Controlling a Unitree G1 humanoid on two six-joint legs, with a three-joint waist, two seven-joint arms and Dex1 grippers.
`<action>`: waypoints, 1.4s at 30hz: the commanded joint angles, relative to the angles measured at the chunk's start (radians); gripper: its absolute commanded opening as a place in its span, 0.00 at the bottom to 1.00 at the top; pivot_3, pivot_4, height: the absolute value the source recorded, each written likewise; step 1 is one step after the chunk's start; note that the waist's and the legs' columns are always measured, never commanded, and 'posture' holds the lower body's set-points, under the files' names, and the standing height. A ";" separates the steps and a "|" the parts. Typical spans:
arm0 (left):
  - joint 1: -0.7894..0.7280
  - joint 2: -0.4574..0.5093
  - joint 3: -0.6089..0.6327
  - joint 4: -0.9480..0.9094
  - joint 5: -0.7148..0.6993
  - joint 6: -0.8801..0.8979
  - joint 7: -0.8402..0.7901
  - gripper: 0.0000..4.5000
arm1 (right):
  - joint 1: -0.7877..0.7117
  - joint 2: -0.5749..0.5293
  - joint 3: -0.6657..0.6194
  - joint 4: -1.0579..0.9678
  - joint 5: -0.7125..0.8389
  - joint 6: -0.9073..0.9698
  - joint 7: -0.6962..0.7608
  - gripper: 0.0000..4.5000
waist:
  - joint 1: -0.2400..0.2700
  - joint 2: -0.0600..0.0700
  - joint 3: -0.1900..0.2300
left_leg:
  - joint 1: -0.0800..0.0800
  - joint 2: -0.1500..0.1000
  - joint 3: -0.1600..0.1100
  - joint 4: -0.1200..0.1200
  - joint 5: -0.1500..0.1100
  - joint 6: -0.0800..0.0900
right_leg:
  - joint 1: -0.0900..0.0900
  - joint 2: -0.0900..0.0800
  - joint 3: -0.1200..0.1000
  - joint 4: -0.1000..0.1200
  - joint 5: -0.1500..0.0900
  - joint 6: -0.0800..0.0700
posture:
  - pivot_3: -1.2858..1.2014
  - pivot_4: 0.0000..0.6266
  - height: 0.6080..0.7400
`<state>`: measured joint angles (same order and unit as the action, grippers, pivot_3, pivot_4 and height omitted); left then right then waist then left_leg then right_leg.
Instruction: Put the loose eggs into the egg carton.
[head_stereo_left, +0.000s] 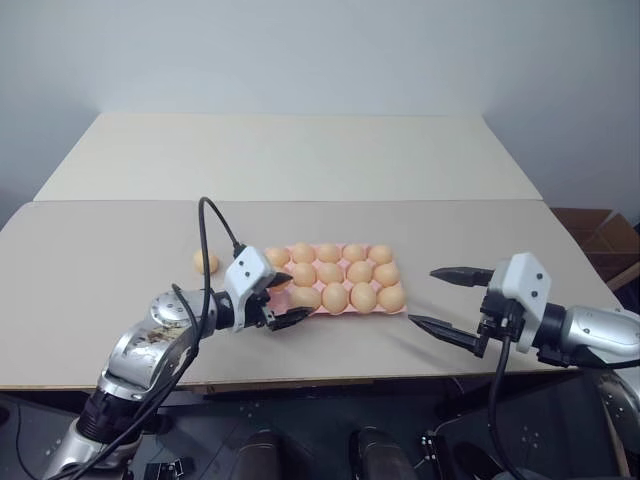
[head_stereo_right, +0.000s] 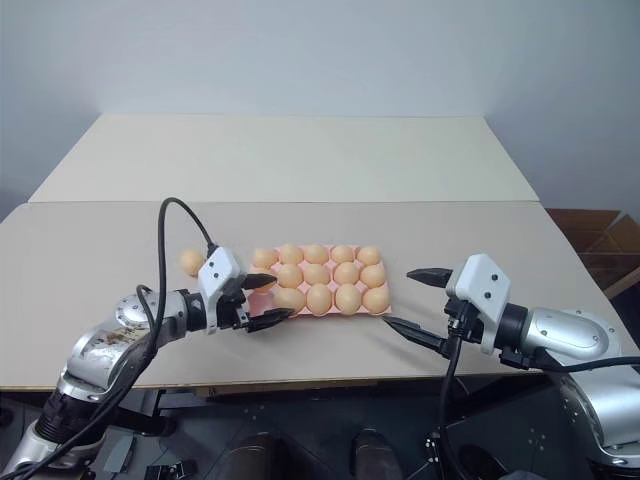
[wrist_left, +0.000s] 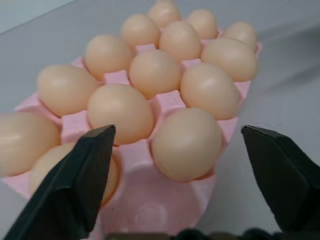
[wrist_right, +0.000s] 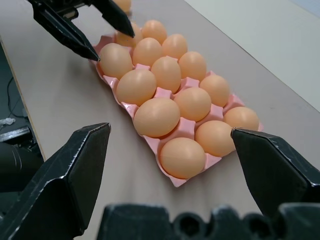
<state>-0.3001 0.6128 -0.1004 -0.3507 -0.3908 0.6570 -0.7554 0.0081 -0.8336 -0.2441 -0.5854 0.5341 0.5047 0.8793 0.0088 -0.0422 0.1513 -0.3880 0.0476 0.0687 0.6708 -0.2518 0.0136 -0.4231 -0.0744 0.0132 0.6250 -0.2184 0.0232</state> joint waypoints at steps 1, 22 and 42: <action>-0.010 0.024 0.082 -0.072 -0.034 -0.040 -0.016 0.99 | -0.010 -0.008 -0.030 -0.035 0.020 -0.003 -0.008 1.00 | 0.000 0.000 0.000 | 0.000 0.000 0.000 0.000 0.000 0.000 | 0.000 0.000 0.000 0.000 0.000 0.000 | 0.52 0.24 1.00; 0.562 0.182 0.821 -0.114 -0.195 -0.148 -0.195 0.99 | -0.122 -0.027 0.031 0.091 -0.004 -0.034 0.079 1.00 | 0.003 0.000 0.000 | 0.002 0.001 0.002 -0.001 0.000 0.000 | 0.000 -0.002 0.000 0.000 -0.005 -0.007 | 0.52 0.24 1.00; -0.059 0.041 0.356 0.073 -0.036 0.377 0.449 0.99 | -0.178 -0.037 0.052 0.068 -0.002 0.002 0.056 1.00 | 0.000 -0.001 0.000 | 0.000 0.000 0.001 0.000 0.000 0.000 | 0.001 -0.001 0.000 -0.001 0.002 0.001 | 0.52 0.24 1.00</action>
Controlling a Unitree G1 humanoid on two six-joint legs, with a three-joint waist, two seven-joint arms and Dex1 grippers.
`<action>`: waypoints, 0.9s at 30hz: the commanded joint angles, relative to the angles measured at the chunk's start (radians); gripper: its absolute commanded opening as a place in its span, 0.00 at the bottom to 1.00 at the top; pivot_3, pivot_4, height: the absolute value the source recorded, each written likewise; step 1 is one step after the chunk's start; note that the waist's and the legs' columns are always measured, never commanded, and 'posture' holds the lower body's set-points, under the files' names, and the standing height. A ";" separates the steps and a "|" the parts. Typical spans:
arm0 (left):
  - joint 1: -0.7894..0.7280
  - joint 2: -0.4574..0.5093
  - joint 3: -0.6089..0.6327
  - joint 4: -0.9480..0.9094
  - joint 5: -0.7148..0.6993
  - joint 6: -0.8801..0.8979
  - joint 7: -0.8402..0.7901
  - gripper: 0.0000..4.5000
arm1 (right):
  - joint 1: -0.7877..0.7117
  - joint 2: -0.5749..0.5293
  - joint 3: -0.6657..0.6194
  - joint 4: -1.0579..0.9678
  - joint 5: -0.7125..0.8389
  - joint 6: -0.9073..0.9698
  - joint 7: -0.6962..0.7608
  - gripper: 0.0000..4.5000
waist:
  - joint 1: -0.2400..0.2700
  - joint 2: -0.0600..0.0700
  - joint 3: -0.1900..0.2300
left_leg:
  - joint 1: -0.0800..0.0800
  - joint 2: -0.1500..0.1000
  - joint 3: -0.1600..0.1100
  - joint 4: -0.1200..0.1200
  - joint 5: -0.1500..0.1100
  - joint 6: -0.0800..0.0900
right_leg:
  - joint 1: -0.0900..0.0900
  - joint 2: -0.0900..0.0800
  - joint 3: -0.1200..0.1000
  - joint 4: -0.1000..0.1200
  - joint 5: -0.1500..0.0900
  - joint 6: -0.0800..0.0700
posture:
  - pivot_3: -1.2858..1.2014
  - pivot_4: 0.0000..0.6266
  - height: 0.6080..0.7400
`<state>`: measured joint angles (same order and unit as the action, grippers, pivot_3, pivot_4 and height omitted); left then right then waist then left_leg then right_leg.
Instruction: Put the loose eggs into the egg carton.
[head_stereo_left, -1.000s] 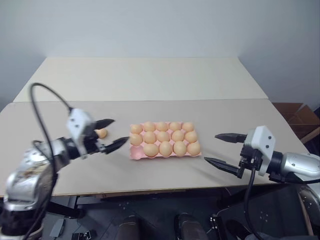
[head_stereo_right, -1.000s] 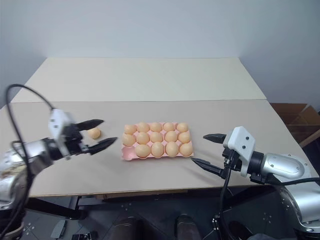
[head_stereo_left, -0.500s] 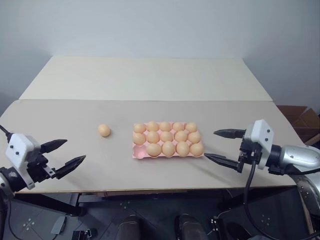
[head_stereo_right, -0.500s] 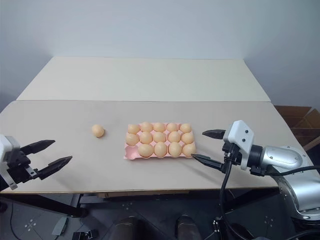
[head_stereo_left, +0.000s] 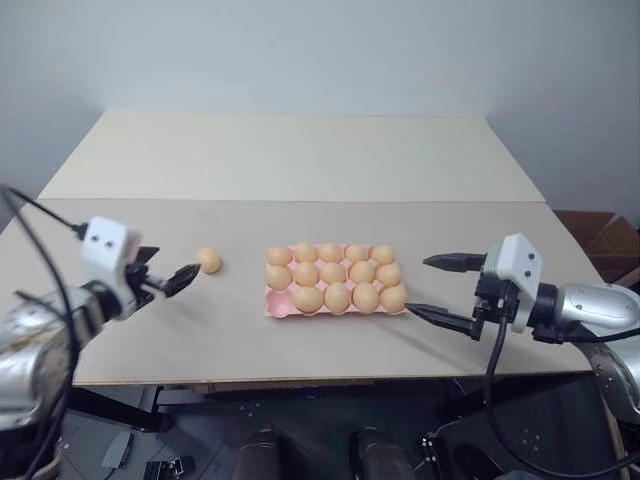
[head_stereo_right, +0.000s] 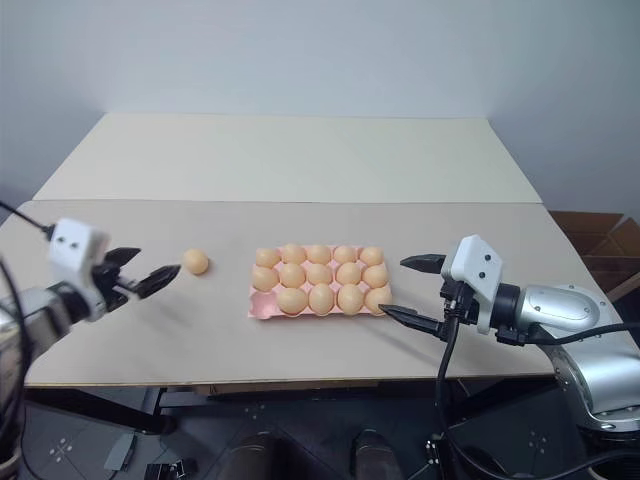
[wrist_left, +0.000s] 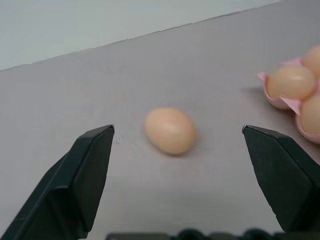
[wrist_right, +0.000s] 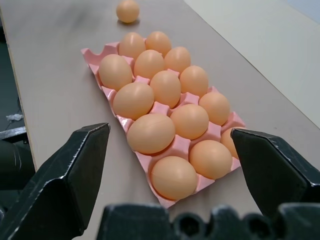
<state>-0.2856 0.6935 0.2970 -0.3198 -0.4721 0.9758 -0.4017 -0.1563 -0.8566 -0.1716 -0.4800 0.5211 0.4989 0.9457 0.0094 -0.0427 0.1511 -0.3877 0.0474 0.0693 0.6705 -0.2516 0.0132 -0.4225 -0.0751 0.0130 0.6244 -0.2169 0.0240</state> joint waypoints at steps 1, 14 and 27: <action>-0.105 -0.065 -0.058 0.071 0.065 0.069 0.129 0.99 | -0.010 -0.013 -0.022 -0.042 0.012 0.006 -0.011 1.00 | -0.003 0.000 0.000 | 0.000 0.000 0.000 0.000 0.000 0.000 | 0.000 0.000 0.000 0.000 0.000 0.000 | 0.52 0.24 1.00; -0.323 -0.253 -0.124 0.368 0.196 0.179 0.315 0.78 | 0.027 -0.007 -0.040 -0.074 0.020 0.005 -0.046 1.00 | -0.002 -0.001 0.000 | -0.001 -0.002 -0.002 0.000 0.000 0.000 | 0.000 0.000 0.000 0.000 0.001 0.001 | 0.52 0.24 1.00; -0.174 -0.094 -0.182 0.117 0.158 -0.005 0.023 0.40 | 0.063 -0.001 -0.056 -0.105 0.036 0.017 -0.082 1.00 | -0.007 -0.001 0.000 | -0.001 -0.002 -0.002 0.000 0.000 0.000 | -0.001 -0.001 0.000 0.000 0.001 0.001 | 0.52 0.24 1.00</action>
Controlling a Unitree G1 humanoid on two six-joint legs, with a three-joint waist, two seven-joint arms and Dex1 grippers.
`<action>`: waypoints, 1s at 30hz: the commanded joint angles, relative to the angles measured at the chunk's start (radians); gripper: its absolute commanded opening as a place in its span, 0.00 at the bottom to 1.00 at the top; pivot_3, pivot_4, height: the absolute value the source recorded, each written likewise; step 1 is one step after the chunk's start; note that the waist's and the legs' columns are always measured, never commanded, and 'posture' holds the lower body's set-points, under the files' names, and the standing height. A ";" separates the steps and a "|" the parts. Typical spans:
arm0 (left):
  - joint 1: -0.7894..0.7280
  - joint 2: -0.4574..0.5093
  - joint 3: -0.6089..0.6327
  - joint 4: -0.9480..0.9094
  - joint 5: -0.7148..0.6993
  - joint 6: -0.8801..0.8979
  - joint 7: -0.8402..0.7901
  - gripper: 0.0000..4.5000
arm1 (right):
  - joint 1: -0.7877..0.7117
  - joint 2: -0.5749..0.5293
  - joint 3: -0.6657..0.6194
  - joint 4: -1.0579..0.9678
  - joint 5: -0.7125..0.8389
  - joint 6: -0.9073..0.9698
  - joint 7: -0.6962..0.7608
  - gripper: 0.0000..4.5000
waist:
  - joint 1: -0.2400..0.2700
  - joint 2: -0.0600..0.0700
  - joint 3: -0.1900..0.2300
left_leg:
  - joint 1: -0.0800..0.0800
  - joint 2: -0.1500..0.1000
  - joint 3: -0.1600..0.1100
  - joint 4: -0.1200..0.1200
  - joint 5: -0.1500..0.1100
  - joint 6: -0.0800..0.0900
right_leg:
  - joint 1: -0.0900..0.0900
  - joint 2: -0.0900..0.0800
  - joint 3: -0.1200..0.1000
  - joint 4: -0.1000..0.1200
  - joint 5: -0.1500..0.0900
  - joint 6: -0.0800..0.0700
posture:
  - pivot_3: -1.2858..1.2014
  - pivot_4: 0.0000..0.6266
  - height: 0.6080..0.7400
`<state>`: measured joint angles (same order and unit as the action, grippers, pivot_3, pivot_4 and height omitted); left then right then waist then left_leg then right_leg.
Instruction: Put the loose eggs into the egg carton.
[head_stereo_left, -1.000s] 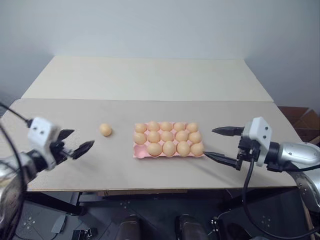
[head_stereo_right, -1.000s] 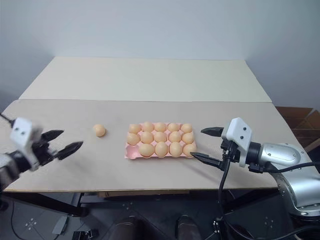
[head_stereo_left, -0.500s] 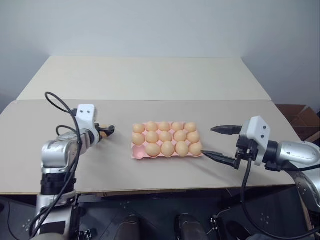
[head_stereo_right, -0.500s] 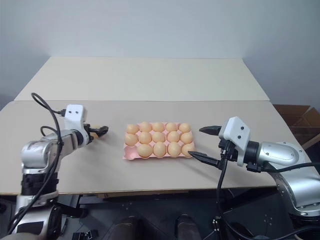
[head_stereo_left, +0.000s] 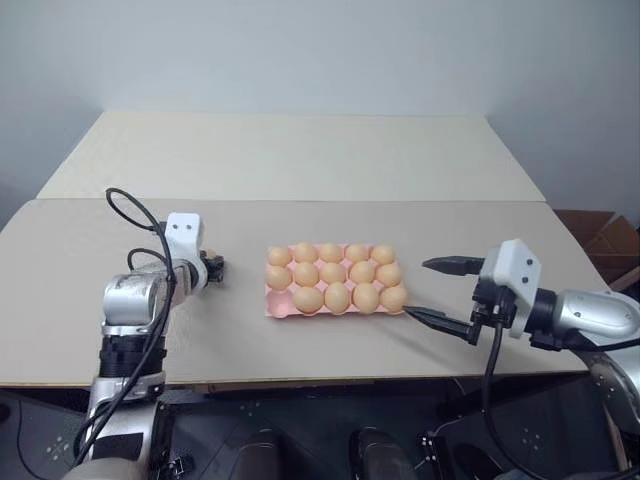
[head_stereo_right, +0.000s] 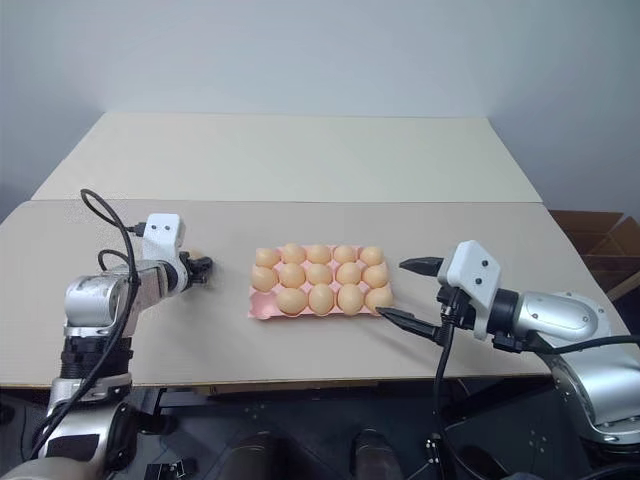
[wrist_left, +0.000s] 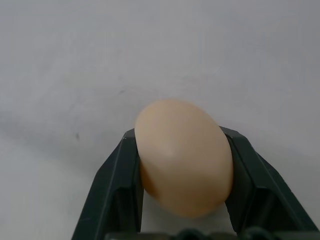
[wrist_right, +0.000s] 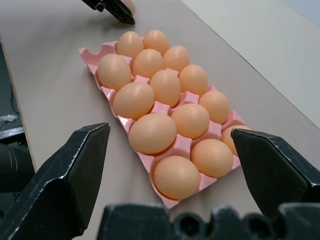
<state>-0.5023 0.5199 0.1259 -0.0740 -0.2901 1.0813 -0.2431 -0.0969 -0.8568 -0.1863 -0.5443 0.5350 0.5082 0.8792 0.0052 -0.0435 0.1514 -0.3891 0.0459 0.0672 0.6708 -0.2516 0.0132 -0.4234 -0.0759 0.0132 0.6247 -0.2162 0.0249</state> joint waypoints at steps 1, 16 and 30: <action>0.075 0.119 -0.010 -0.160 -0.048 -0.150 -0.214 0.40 | 0.008 0.001 -0.041 -0.046 0.024 0.010 -0.020 1.00 | -0.005 0.000 0.000 | 0.000 0.000 0.000 0.000 0.000 0.000 | -0.001 0.000 0.000 0.000 0.000 0.000 | 0.52 0.24 1.00; 0.124 0.177 -0.190 -0.152 -0.095 -0.518 -0.687 0.40 | 0.060 0.009 -0.060 -0.110 0.050 0.039 -0.070 1.00 | 0.008 0.000 0.000 | -0.001 0.001 0.002 0.005 0.000 0.001 | 0.001 0.000 -0.001 0.000 0.000 0.000 | 0.52 0.24 1.00; 0.109 0.228 -0.194 -0.181 -0.126 -0.446 -0.745 0.99 | 0.065 0.008 -0.049 -0.122 0.055 0.045 -0.092 1.00 | -0.001 0.001 0.000 | -0.001 0.001 0.001 0.005 -0.001 0.001 | 0.000 0.001 0.000 0.001 0.000 0.000 | 0.52 0.24 1.00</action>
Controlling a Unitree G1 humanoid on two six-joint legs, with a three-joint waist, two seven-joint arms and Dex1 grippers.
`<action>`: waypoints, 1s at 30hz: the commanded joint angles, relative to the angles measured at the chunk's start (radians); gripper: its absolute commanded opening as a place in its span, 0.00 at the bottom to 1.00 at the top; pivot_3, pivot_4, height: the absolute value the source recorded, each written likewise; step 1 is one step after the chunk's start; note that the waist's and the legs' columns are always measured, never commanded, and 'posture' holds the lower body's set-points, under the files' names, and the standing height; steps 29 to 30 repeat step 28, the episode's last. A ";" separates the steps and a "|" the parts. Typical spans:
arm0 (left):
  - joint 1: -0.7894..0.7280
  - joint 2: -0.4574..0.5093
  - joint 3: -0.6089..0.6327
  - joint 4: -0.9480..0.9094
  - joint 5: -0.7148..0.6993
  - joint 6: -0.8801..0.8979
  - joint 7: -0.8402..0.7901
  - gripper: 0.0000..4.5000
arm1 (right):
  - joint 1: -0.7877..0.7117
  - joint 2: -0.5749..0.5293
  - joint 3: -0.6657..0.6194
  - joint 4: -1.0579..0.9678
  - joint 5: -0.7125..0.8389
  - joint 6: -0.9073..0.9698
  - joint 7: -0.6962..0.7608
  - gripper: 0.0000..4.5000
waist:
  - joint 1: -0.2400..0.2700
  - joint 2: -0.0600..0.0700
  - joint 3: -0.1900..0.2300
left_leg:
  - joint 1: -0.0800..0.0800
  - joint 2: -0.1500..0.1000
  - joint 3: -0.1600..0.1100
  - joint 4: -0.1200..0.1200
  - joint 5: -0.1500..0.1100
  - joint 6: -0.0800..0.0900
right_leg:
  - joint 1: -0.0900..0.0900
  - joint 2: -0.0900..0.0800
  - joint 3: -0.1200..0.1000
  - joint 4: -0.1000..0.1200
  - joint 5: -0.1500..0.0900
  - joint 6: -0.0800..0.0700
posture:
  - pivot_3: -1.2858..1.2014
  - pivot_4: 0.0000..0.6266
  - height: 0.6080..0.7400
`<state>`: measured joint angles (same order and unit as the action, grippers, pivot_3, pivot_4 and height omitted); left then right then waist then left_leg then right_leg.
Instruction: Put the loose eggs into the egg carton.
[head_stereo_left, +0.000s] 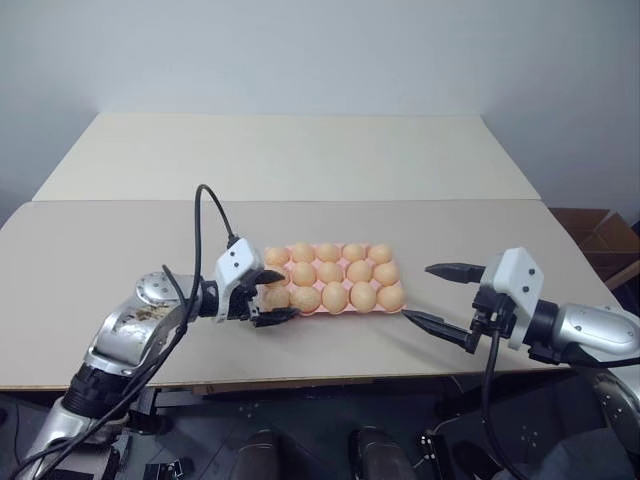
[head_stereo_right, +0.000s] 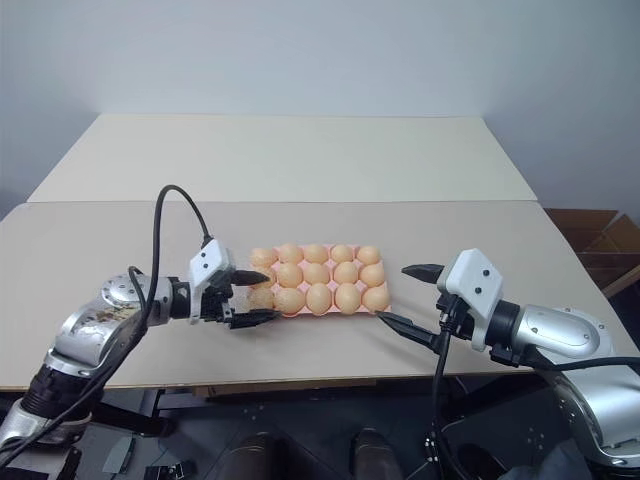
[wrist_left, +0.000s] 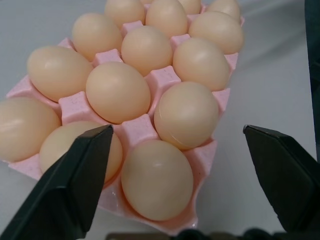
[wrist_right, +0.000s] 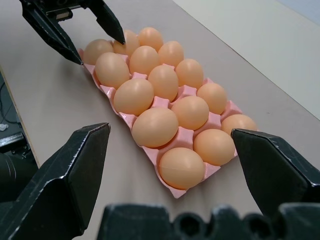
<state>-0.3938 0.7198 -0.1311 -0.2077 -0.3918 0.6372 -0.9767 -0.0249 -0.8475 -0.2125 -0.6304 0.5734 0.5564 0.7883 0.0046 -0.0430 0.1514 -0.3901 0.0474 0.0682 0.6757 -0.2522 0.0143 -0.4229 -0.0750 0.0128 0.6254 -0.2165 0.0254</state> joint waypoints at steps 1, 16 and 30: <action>0.009 0.039 0.082 -0.053 -0.028 -0.010 -0.011 0.99 | -0.008 -0.002 -0.022 -0.035 0.016 -0.004 0.000 1.00 | -0.001 0.000 0.000 | 0.000 0.000 0.000 0.000 0.000 0.000 | 0.000 0.000 0.000 0.000 0.000 0.000 | 0.52 0.24 1.00; 0.399 0.232 0.657 0.026 -0.172 -0.214 -0.279 0.99 | -0.046 -0.025 -0.039 0.073 -0.007 -0.087 0.110 1.00 | -0.011 0.001 0.001 | 0.000 0.002 0.001 -0.001 0.000 0.000 | -0.001 0.000 -0.001 0.000 -0.003 -0.005 | 0.52 0.24 1.00; 0.615 0.206 0.864 -0.110 -0.319 -0.101 -0.260 0.99 | -0.081 -0.046 -0.038 0.179 -0.010 -0.124 0.193 1.00 | 0.006 0.001 0.001 | 0.001 0.002 0.003 -0.001 -0.001 0.000 | -0.001 -0.002 0.000 0.000 -0.006 -0.007 | 0.52 0.24 1.00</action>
